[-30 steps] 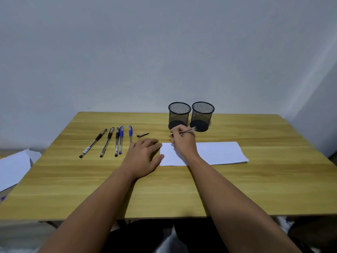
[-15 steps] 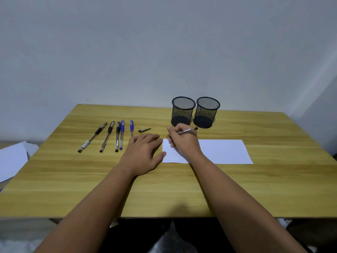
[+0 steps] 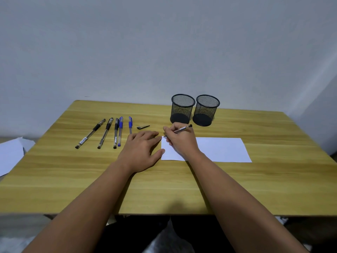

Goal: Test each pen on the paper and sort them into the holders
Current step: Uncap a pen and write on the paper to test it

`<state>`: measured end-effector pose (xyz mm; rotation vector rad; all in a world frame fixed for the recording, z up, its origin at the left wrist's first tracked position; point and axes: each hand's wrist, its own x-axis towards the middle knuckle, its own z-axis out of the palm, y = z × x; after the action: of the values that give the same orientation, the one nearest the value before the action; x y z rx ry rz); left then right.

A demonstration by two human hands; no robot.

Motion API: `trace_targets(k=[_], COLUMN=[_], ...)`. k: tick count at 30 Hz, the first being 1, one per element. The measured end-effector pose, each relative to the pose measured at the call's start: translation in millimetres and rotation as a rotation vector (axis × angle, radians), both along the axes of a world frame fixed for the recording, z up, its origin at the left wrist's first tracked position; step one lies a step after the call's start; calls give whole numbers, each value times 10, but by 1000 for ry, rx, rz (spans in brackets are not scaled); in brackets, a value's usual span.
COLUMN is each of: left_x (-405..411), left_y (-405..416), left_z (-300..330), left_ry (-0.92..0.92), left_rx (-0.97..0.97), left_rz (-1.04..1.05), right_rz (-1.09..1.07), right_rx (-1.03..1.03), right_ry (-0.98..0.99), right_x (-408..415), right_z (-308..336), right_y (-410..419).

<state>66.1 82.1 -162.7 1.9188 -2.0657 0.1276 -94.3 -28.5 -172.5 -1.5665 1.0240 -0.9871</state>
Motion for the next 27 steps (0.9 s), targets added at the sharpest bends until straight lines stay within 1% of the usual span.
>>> trace_targets(k=[7,10,13,19,20,24,27], left_x=[-7,-5,-11,-17,-17,-15,-16], left_y=[-2,-4,-1,7,7,16,17], left_z=[2,3,8,7,7,10,7], left_ry=[-10,-5,-13,-13,-10,-14,-15], left_rx=[11,8,10,10,11,11,12], left_rz=[8,4,5,13,12,15,12], right_rz=[-10,4,-22,-34,-43,-48,-23], right_rx=[-42,-34,-48,-29,-10,75,53], right_ry=[33,6,30,9,-8,-182,-173], right_x=[0,-3,-3,-1,0,-46,-40], right_z=[-15,-21,-18,13,26,98,119], right_y=[-25,-8,2,19,19,39,65])
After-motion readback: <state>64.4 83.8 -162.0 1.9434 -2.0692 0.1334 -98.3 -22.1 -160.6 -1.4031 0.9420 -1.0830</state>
